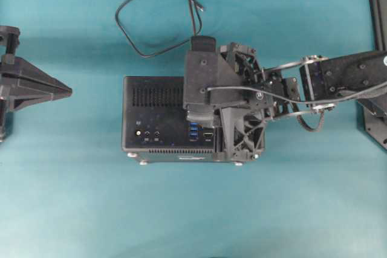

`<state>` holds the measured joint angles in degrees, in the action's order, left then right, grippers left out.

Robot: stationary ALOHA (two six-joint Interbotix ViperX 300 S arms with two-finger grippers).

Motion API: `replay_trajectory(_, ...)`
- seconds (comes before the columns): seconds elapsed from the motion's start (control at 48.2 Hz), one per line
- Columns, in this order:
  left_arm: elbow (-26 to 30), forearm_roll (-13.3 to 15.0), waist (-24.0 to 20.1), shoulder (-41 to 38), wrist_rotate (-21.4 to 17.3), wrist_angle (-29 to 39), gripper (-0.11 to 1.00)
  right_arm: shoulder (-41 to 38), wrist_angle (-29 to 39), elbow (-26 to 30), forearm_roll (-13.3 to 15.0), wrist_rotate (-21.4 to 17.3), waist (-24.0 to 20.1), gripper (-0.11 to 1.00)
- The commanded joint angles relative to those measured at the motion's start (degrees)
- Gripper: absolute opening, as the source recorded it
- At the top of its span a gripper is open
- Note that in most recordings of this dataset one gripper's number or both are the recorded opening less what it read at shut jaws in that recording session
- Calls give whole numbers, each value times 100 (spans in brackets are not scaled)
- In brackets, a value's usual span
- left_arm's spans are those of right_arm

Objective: Insert the USB into the PC box with both arms.

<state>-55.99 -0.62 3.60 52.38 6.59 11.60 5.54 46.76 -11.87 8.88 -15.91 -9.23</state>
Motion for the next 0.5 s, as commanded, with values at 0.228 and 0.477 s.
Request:
replay_trajectory(0.228,62,-9,0,-9,18,-44,0,0,0,-62,-79,-18,-105,11)
replay_trajectory(0.477,53,-18,0,-9,79,-44,0,9,-9,-79,-79,-9,-79,11)
